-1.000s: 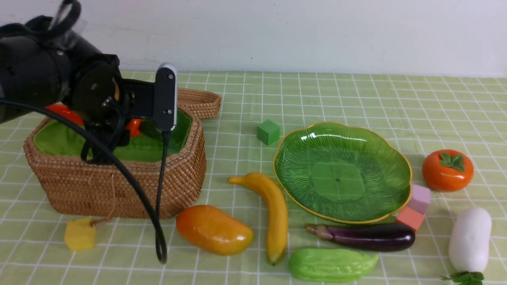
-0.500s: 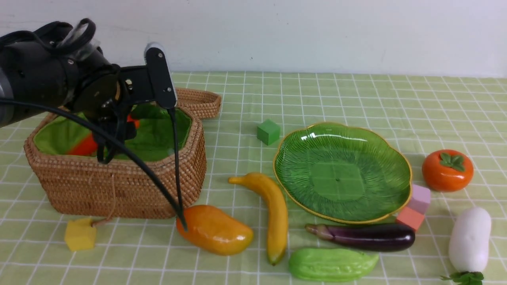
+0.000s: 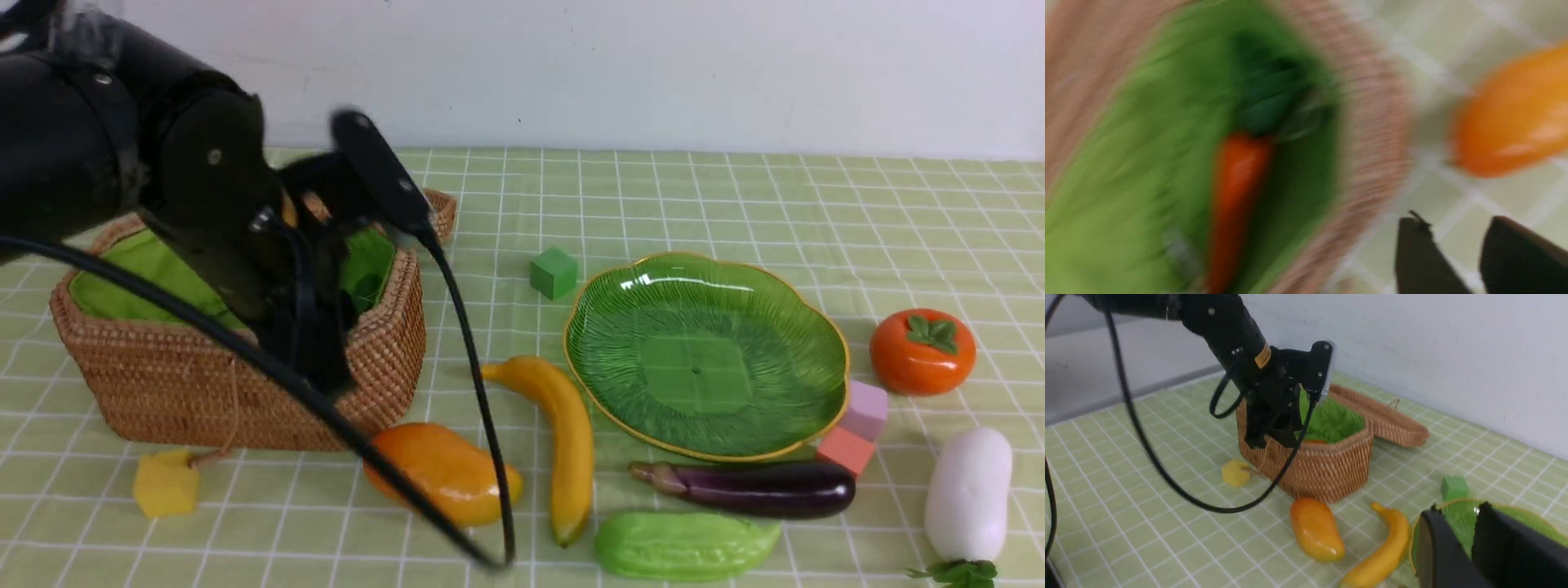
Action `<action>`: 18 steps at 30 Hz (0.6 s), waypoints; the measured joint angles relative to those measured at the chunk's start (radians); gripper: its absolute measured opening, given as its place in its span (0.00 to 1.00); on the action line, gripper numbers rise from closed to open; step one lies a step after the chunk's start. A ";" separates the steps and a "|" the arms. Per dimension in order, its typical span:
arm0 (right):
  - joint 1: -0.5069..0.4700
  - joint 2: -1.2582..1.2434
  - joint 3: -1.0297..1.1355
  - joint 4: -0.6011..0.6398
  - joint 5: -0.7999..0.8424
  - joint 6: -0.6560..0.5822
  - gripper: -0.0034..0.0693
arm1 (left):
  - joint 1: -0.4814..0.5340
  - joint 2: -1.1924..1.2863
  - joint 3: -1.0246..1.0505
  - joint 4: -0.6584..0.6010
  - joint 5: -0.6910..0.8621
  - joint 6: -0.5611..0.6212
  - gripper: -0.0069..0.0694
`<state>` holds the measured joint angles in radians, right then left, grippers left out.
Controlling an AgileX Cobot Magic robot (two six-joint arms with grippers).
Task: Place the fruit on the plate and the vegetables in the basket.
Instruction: Grab the mango with your left arm and place it on the right plate
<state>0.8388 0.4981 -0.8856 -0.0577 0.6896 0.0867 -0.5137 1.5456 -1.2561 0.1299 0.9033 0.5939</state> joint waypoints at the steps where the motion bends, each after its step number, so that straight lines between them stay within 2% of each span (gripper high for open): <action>1: 0.000 0.000 0.000 0.000 0.008 0.000 0.26 | -0.007 0.000 0.000 -0.010 0.004 0.017 0.30; 2: 0.000 0.000 0.000 -0.001 0.048 0.000 0.26 | -0.032 0.001 0.012 -0.048 0.015 0.084 0.25; 3: 0.000 0.000 0.000 -0.001 0.112 0.000 0.26 | -0.077 0.005 0.030 -0.116 0.027 0.215 0.19; 6: 0.000 0.000 0.000 0.000 0.201 0.000 0.26 | -0.127 0.028 0.041 -0.171 0.029 0.380 0.21; 9: 0.000 0.000 0.000 0.001 0.260 0.000 0.26 | -0.138 0.067 0.044 -0.180 -0.002 0.430 0.35; 10: 0.000 0.000 0.000 0.001 0.285 0.000 0.26 | -0.138 0.104 0.044 -0.180 -0.043 0.446 0.52; 12: 0.000 0.000 0.000 0.001 0.301 0.000 0.26 | -0.138 0.134 0.044 -0.177 -0.078 0.451 0.66; 13: 0.000 0.000 0.000 0.001 0.304 0.000 0.26 | -0.138 0.156 0.044 -0.174 -0.104 0.451 0.79; 14: 0.000 0.000 0.000 0.001 0.304 0.000 0.26 | -0.138 0.170 0.044 -0.174 -0.120 0.453 0.85; 18: 0.000 0.000 0.000 0.001 0.307 0.000 0.26 | -0.138 0.225 0.044 -0.154 -0.202 0.457 0.96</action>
<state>0.8388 0.4981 -0.8856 -0.0567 0.9964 0.0867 -0.6520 1.7703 -1.2117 -0.0238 0.7008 1.0508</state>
